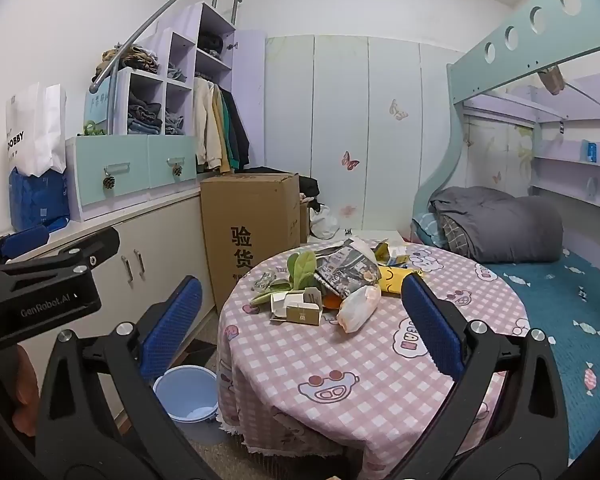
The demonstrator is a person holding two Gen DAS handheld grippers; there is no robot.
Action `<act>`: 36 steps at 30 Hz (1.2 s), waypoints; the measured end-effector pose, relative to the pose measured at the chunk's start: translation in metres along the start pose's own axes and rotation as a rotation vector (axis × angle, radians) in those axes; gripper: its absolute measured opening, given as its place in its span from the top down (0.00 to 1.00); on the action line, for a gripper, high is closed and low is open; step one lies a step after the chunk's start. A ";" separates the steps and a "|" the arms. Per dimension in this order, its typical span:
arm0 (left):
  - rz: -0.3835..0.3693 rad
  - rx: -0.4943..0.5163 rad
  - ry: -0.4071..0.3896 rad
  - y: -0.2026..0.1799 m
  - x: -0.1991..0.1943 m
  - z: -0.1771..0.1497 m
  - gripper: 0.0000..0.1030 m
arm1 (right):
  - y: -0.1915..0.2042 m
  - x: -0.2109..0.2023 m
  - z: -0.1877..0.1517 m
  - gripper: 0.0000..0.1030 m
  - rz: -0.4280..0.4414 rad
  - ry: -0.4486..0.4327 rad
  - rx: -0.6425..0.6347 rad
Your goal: Collect trash
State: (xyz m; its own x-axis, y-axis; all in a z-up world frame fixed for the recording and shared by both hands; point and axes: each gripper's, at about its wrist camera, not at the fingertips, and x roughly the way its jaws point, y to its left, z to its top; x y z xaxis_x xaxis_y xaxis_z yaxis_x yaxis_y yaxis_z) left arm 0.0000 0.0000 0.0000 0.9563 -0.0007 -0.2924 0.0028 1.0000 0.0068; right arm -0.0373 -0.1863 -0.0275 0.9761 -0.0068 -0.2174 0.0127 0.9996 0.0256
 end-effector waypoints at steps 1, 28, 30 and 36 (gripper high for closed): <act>0.000 0.000 -0.002 0.000 0.000 0.000 0.04 | 0.000 0.000 0.000 0.05 0.003 0.003 -0.003; -0.009 0.030 0.002 -0.010 -0.002 -0.001 0.04 | -0.007 0.002 -0.005 0.05 0.013 0.019 0.029; -0.010 0.034 0.000 -0.014 -0.002 0.000 0.04 | -0.006 0.002 -0.005 0.05 0.012 0.018 0.028; -0.011 0.035 0.001 -0.015 -0.003 0.000 0.04 | -0.007 0.000 -0.002 0.05 0.013 0.016 0.029</act>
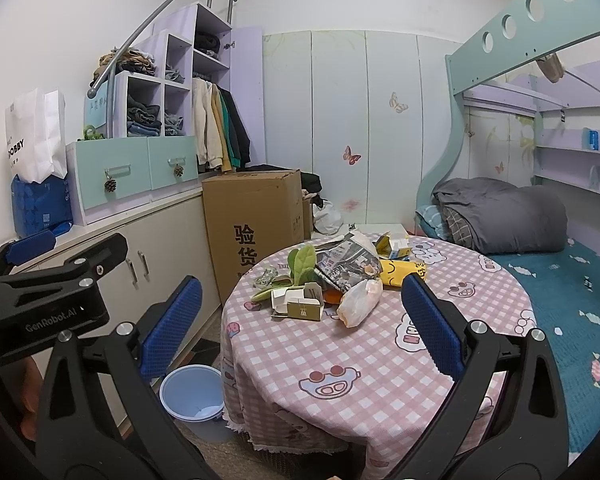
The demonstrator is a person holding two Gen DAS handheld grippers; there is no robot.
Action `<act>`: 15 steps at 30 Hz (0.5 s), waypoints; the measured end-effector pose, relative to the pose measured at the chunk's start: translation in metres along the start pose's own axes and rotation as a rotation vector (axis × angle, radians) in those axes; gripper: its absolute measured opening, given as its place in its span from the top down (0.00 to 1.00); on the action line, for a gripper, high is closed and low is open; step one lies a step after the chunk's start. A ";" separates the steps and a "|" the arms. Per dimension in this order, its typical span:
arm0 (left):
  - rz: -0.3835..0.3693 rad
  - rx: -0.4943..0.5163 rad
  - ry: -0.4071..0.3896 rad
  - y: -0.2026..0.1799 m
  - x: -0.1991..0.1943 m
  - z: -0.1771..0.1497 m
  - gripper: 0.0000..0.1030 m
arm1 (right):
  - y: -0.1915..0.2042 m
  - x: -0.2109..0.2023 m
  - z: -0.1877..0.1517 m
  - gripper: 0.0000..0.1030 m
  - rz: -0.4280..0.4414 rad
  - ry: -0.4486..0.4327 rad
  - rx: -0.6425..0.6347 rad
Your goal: Collect trash
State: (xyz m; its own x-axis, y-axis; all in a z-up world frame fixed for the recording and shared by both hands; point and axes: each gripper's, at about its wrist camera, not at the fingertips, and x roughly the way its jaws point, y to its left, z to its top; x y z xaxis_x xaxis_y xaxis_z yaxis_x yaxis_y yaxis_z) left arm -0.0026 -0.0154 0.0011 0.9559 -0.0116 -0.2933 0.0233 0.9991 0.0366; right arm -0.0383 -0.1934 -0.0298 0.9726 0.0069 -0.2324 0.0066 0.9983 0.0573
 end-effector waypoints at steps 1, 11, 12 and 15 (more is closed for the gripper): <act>0.000 0.000 0.001 0.000 0.000 0.000 0.04 | 0.000 0.000 0.000 0.05 0.000 -0.001 0.001; -0.003 0.003 0.002 -0.002 0.001 0.000 0.04 | 0.000 -0.001 0.002 0.05 0.001 -0.001 0.002; -0.004 0.003 0.002 -0.003 0.001 0.000 0.04 | 0.000 -0.001 0.002 0.05 0.001 0.000 0.003; -0.005 0.004 0.002 -0.004 0.001 0.001 0.04 | 0.000 -0.001 0.001 0.05 0.001 -0.001 0.003</act>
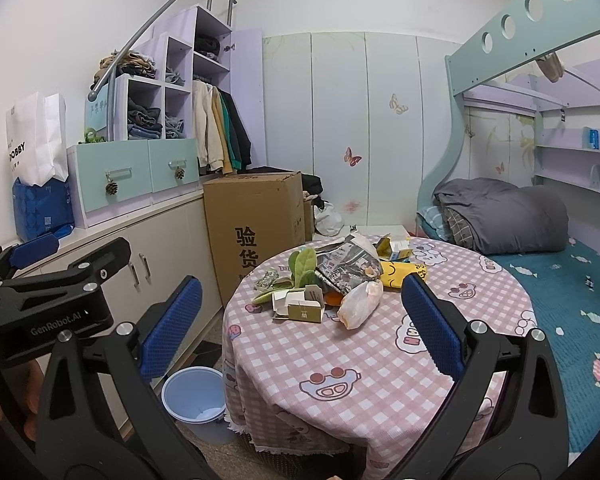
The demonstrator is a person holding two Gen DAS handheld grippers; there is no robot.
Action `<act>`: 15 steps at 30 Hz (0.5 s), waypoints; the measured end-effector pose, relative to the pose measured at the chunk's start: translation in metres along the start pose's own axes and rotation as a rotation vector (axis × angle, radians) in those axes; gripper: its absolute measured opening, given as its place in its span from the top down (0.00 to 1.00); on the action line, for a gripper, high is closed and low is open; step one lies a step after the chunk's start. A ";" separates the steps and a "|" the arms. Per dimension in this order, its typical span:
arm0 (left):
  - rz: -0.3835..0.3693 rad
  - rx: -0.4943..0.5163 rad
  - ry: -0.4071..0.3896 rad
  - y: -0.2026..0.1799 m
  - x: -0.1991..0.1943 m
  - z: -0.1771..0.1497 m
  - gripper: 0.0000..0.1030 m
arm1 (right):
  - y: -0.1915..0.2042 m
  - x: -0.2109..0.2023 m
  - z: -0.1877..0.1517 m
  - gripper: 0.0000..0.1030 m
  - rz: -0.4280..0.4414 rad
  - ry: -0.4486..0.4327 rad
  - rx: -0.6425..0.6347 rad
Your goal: Collect trash
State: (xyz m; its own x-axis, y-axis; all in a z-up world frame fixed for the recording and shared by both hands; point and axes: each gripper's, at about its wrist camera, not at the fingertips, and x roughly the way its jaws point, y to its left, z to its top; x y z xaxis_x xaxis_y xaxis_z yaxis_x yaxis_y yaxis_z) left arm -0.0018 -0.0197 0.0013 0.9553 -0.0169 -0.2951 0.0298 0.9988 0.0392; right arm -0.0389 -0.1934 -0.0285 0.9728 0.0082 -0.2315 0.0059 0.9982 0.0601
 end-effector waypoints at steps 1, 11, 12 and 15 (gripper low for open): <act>0.000 -0.001 0.001 0.001 0.000 0.000 0.04 | 0.000 0.000 0.000 0.05 -0.001 -0.001 0.000; 0.001 -0.002 0.003 -0.002 0.002 -0.001 0.04 | 0.002 -0.002 0.005 0.05 0.002 0.005 0.002; 0.000 -0.002 0.003 -0.001 0.002 -0.001 0.04 | 0.002 -0.002 0.005 0.05 0.002 0.005 0.003; 0.001 -0.002 0.005 0.000 0.002 -0.002 0.04 | 0.002 -0.002 0.005 0.05 0.002 0.006 0.002</act>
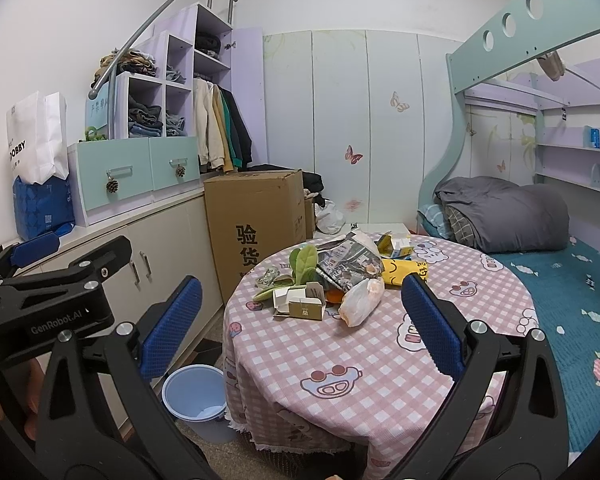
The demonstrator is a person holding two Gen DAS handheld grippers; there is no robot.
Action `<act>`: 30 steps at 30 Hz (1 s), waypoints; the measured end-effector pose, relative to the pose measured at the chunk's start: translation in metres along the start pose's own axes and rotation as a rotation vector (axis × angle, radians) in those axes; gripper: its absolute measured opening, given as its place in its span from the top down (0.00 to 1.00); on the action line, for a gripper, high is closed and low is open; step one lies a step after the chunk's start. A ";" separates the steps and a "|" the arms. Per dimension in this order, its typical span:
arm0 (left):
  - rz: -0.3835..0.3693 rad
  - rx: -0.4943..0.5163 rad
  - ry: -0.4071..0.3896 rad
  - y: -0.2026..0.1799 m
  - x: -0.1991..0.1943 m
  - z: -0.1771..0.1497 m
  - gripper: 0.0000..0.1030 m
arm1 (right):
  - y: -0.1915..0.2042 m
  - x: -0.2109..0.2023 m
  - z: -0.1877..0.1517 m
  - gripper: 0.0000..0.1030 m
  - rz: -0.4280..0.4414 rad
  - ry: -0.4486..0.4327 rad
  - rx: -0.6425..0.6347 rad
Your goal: Collect trash
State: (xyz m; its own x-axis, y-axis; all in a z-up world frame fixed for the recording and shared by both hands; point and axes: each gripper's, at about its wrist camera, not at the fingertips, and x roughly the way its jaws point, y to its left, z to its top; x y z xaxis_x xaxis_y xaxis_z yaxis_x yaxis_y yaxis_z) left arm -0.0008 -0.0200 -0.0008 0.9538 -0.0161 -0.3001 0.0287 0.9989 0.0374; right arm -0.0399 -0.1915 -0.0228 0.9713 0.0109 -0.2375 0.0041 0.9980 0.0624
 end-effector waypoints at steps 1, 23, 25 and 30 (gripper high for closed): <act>0.000 0.000 0.000 -0.001 0.000 0.000 0.04 | 0.000 0.000 0.000 0.05 0.002 0.000 0.001; 0.000 0.000 0.000 0.000 0.000 0.000 0.04 | 0.001 0.001 -0.003 0.05 0.002 0.006 0.006; 0.000 0.000 0.001 0.000 0.000 0.000 0.04 | 0.001 0.002 -0.004 0.05 0.001 0.006 0.006; 0.000 0.001 0.003 0.000 0.001 -0.001 0.04 | -0.002 0.004 -0.006 0.05 0.003 0.012 0.014</act>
State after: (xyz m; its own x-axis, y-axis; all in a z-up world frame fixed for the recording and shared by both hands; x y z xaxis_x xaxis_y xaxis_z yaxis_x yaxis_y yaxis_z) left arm -0.0006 -0.0203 -0.0024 0.9528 -0.0163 -0.3032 0.0292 0.9989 0.0380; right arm -0.0376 -0.1933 -0.0300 0.9683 0.0147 -0.2493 0.0045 0.9971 0.0766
